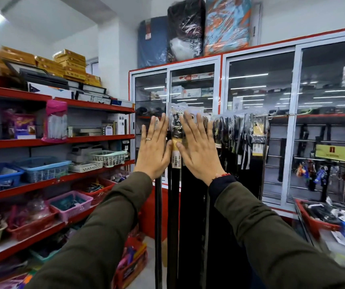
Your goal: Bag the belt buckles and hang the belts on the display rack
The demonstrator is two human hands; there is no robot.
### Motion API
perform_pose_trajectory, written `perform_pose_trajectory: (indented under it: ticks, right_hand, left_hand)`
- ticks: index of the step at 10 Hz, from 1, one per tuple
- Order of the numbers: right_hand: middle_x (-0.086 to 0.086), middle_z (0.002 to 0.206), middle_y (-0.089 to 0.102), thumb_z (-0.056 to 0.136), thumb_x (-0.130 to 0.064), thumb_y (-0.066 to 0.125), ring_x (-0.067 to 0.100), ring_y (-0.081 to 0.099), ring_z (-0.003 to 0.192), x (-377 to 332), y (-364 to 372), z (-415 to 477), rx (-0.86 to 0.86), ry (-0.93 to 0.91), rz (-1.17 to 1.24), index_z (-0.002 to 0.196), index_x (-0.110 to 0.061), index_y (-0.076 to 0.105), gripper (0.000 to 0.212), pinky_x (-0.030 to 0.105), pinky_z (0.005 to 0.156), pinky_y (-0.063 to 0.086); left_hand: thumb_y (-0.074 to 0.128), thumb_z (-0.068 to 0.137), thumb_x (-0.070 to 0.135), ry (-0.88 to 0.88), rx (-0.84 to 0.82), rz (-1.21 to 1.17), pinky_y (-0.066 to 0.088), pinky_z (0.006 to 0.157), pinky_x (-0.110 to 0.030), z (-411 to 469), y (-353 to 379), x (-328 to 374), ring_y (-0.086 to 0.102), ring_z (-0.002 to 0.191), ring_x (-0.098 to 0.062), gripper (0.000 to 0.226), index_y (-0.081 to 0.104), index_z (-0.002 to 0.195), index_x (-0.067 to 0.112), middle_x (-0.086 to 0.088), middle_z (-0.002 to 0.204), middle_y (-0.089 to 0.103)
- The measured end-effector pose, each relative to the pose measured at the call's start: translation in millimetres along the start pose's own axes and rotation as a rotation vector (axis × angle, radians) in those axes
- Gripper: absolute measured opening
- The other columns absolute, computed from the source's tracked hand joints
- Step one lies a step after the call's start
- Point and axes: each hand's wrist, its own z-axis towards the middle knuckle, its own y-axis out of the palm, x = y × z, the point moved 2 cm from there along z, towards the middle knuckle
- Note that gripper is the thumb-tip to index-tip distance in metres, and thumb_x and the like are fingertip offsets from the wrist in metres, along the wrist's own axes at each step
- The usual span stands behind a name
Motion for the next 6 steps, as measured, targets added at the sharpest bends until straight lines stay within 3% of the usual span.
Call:
perform_pose_trajectory:
  ticks: [3, 5, 6]
  right_hand:
    - [-0.003, 0.171, -0.004, 0.103, -0.047, 0.032, 0.025, -0.006, 0.159, 14, 15, 0, -0.174, 0.121, -0.012, 0.162, -0.024, 0.003, 0.069, 0.055, 0.127, 0.006]
    - [-0.004, 0.171, -0.002, 0.103, -0.047, 0.033, 0.023, -0.005, 0.159, 17, -9, -15, -0.226, 0.064, -0.039, 0.162, -0.025, 0.003, 0.069, 0.055, 0.127, 0.008]
    - [-0.001, 0.171, 0.001, 0.104, -0.051, 0.03, 0.019, 0.0, 0.159, 33, -51, -26, -0.112, 0.181, 0.067, 0.161, -0.022, 0.003, 0.069, 0.053, 0.128, 0.013]
  left_hand:
    - [0.033, 0.106, 0.028, -0.025, -0.158, -0.052, 0.001, 0.129, -0.044, 5, 28, 3, -0.006, 0.158, -0.018, 0.063, 0.003, 0.161, 0.016, 0.001, 0.17, 0.001]
    - [0.031, 0.104, 0.032, -0.077, -0.052, 0.03, -0.001, 0.128, -0.048, -9, 25, 20, -0.005, 0.158, -0.02, 0.067, 0.002, 0.16, 0.014, -0.002, 0.171, -0.002]
    - [0.03, 0.102, 0.037, -0.071, 0.047, 0.066, -0.002, 0.128, -0.05, -14, 22, 40, -0.003, 0.158, -0.024, 0.069, 0.003, 0.16, 0.012, -0.007, 0.171, 0.0]
